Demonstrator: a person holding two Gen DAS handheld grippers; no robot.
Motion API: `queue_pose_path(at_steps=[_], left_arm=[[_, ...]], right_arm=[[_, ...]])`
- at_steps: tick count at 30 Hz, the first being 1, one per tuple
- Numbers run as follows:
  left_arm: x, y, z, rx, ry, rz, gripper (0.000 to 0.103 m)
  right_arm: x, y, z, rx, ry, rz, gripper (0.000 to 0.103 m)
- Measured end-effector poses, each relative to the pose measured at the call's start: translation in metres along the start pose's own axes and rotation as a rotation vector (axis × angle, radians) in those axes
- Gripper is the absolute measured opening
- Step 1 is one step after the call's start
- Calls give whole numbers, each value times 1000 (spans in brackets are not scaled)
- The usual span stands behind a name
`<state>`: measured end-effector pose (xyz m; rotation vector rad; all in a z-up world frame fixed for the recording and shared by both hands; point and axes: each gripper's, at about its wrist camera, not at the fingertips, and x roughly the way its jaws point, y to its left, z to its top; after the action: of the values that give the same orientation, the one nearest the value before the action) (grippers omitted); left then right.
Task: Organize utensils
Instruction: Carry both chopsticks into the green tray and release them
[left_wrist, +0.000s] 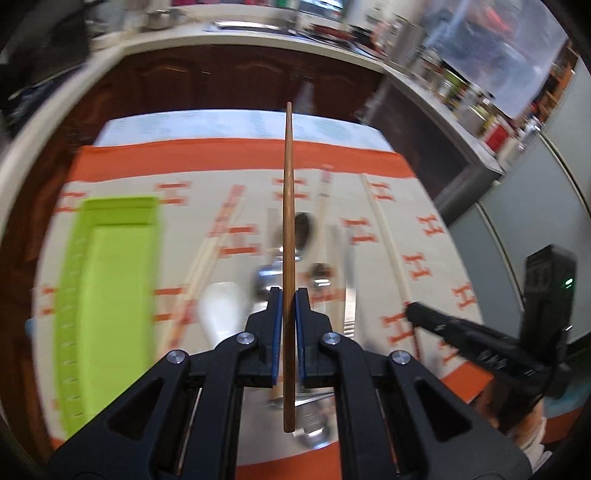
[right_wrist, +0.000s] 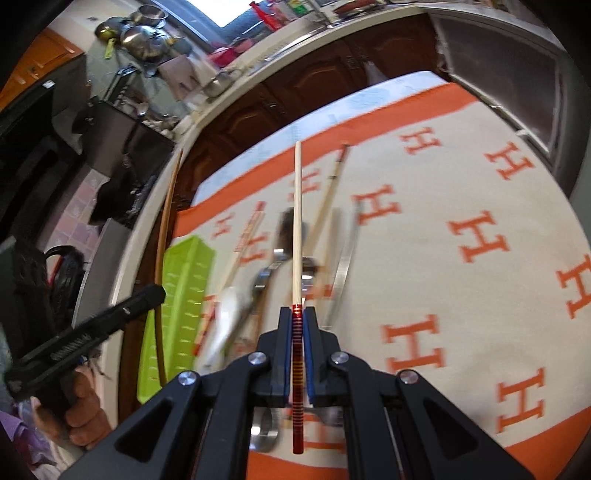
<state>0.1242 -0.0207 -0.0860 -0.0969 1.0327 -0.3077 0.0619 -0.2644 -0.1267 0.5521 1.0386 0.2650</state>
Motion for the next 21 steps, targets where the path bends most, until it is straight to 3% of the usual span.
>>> queue_pose_path(at_steps=[7,11,16,21], left_arm=[[-35,84,-23,-64,-77,180,4],[-36,122,-37,-92,-79,234,4],[-25,144,-52,-58,-66,320,4],[-11,151,-57,-41,-38,341,4]], right_arm=[[36,71,1,-26,95,108,5],[69,115,-2,-40,156,127,5],[102,146,-8,-18,215,139,5],[131,158,-21,9,268,120,5]])
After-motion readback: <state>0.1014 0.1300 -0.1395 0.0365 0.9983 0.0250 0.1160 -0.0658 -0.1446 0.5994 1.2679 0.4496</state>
